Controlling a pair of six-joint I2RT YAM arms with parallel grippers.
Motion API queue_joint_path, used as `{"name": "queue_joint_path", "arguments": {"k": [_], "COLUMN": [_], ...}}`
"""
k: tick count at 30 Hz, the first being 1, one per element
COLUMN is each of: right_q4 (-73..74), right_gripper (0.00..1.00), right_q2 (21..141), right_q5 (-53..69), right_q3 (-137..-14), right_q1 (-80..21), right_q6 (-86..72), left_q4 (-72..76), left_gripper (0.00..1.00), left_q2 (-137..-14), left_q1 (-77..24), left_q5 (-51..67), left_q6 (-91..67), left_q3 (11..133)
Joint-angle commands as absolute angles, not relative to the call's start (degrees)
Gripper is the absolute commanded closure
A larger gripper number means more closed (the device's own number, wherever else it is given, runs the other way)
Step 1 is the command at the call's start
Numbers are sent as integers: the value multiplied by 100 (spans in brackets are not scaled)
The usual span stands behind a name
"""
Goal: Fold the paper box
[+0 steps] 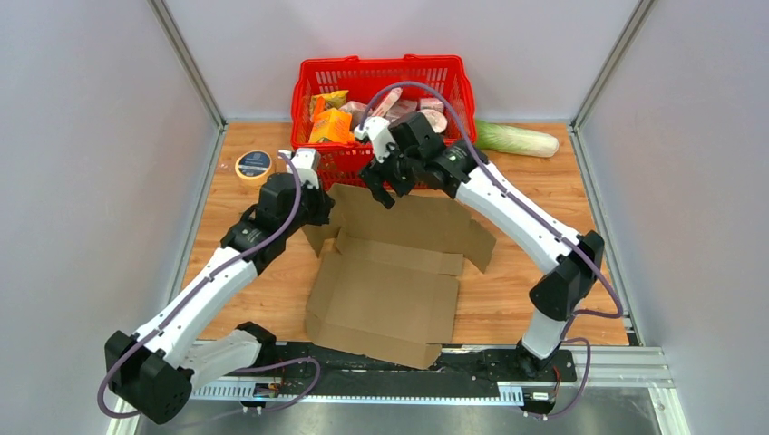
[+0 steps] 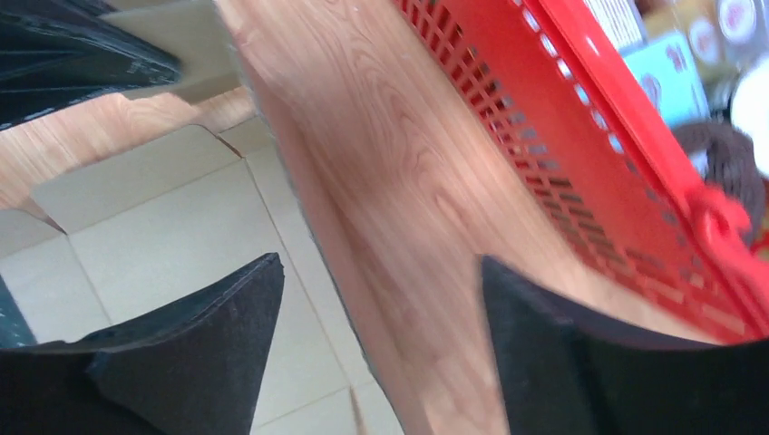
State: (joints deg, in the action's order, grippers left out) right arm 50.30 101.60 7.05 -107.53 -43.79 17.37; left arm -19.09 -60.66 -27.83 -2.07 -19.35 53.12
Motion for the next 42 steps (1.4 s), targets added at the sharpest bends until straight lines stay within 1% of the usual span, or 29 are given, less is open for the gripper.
{"name": "queue_joint_path", "arguments": {"k": [1,2,3,4,5,6,7,8,11,13,14,17,20,22,23,24,31,34,35,38,41,42], "right_q4": [5228,5369,5631,5686,5634,5294,5117,5072,4739,4570,4605,4781,4614,4579,4553,4509,4421,4403,4386,4131,4008,3921], "right_gripper": [7,0,0,0,0,0,0,0,0,0,0,1,6,7,11,12,15,21,25,30,37,38], "right_q2": [9073,8940,8834,8589,8448,8255,8096,7886,7726,7664,7681,7717,7839,7998,8033,8068,8499,8587,8596,8578,8552,8526], "right_q5": [-965,-1123,-1151,-1099,-811,-739,-764,-782,-170,-420,-927,-1220,-1502,-1407,-1415,-1380,-1406,-1371,-1293,-1170,-1116,-1099], "right_q3": [-10592,-10556,-10521,-10451,-10137,-9855,-9609,-9198,-8695,-8517,-8525,-8473,-8253,-8096,-8051,-8016,-8244,-8236,-8209,-8034,-7937,-7910], "right_q1": [-4456,-4447,-4456,-4473,-4500,-4535,-4587,-4657,-4746,-4851,-4973,-4922,-4782,-4641,-4562,-4518,-4342,-4289,-4280,-4280,-4272,-4271], "right_q6": [-1191,-1726,-2166,-2963,-3345,-3740,-4962,-5618,-7349,-7829,-8231,-9145,-9579,-10001,-10132,-10247,-10380,-10459,-10546,-10564,-10538,-10521], "left_q4": [-1249,-1170,-1169,-1160,-1151,-1160,-1169,-1178,-1117,-1090,-1090,-1081,-1090,-1064,-1020,-985,-765,-686,-651,-703,-694,-686], "left_gripper": [100,100,100,100,100,100,100,100,100,100,100,100,100,100,100,100,100,100,100,100,100,100], "left_q2": [-5503,-5476,-5467,-5458,-5458,-5467,-5484,-5493,-5441,-5449,-5458,-5449,-5362,-5265,-5221,-5195,-5045,-5001,-4992,-5018,-5036,-5045], "left_q1": [-2839,-2848,-2848,-2856,-2856,-2856,-2865,-2865,-2900,-2909,-2909,-2935,-2988,-3006,-3015,-3023,-3059,-3076,-3076,-3076,-3085,-3085], "left_q5": [-694,-729,-790,-808,-817,-809,-817,-826,-879,-826,-800,-703,-624,-607,-598,-580,-378,-343,-334,-369,-378,-378], "left_q6": [-2513,-2627,-2671,-2715,-2759,-2777,-2786,-2795,-2804,-2786,-2777,-2699,-2567,-2540,-2523,-2514,-2715,-2821,-2813,-2786,-2777,-2786], "left_q3": [4879,4774,4746,4729,4720,4711,4720,4728,4676,4658,4658,4658,4632,4571,4475,4439,4114,4035,4025,4043,4052,4034]}}
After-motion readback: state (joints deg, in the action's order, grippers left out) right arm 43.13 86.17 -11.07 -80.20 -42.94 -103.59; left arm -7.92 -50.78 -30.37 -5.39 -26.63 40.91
